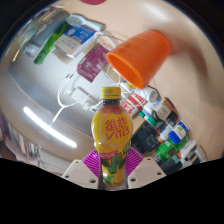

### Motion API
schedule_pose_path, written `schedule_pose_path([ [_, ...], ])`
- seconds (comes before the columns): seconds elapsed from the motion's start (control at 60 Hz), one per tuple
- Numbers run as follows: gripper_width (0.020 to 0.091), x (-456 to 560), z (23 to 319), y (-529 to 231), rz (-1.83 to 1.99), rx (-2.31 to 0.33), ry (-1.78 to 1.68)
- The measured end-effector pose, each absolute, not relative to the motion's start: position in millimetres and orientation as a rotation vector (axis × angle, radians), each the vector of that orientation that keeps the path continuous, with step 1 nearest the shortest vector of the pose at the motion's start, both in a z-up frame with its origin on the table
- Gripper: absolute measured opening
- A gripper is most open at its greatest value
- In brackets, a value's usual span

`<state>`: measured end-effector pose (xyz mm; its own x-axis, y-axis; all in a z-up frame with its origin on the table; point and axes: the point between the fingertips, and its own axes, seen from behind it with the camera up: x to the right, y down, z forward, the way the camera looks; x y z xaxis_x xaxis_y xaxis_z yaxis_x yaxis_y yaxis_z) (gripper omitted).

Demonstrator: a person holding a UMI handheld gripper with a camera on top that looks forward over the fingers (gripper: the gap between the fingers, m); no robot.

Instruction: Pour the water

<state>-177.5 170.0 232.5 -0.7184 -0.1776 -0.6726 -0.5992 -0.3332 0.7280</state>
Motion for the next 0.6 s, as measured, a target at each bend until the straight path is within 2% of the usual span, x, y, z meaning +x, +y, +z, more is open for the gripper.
schedule_pose_path([
  [0.083,0.0284,-176,244,163,1.961,-1.234,1.358],
  [0.183,0.0283,-145,272,156,1.485,-1.493,0.878],
  [0.267,0.0285,-88,308,156,1.070,-1.521,0.585],
  [0.333,0.0296,-28,321,152,0.754,-1.494,0.382],
  [0.367,0.0341,0,322,151,0.588,-1.489,0.317],
  [0.4,0.0377,37,318,155,0.410,-1.492,0.264],
  [0.467,0.0374,71,295,158,0.127,-1.528,0.167],
  [0.6,0.0376,119,198,161,-0.006,-1.647,0.142],
])
